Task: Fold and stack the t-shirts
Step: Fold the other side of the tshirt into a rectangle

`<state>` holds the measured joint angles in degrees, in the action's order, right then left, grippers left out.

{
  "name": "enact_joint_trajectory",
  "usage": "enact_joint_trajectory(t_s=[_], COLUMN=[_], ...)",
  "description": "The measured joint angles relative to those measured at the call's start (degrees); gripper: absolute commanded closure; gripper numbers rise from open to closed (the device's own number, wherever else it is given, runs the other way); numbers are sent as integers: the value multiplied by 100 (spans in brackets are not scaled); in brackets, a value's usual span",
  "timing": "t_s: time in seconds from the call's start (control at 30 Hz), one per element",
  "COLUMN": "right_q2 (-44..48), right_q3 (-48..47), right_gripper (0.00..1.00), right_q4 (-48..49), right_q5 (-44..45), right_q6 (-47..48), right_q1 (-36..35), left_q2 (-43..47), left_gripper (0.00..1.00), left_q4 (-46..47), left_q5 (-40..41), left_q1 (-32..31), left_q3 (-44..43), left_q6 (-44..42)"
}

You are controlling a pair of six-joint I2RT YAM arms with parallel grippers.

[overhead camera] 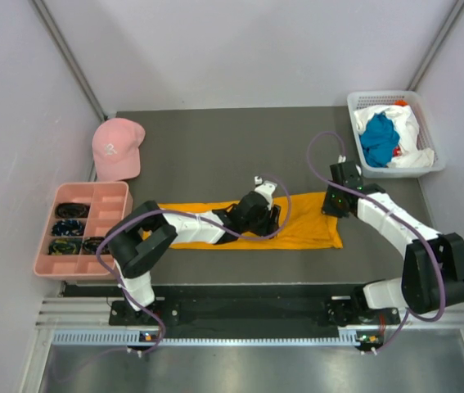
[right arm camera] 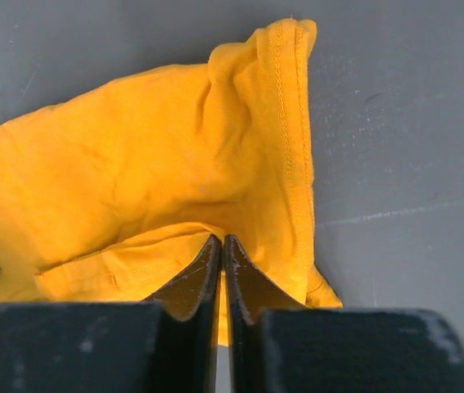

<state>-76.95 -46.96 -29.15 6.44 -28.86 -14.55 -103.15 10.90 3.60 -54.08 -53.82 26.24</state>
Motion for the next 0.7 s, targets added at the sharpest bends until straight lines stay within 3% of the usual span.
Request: enact_joint_trajectory(t_s=[0.03, 0.1, 0.23, 0.53, 0.7], right_q2=[-20, -57, -74, 505, 992], right_q3=[0, -2, -2, -146, -273], right_gripper=[69, 67, 50, 38, 38], right_q4=[0, -2, -11, -245, -271], right_q5=[0, 9, 76, 245, -74], right_q6=[17, 37, 55, 39, 83], right_q1=[0, 0, 0, 0, -2], left_q2=[0, 7, 177, 1510, 1943], left_gripper=[37, 37, 36, 28, 25], left_q4=[-22, -85, -328, -815, -826], left_q5=[46, 144, 323, 732, 1244], left_q1=[-9, -26, -39, -39, -37], left_q3=[0, 0, 11, 37, 39], left_q6=[0, -2, -13, -160, -363])
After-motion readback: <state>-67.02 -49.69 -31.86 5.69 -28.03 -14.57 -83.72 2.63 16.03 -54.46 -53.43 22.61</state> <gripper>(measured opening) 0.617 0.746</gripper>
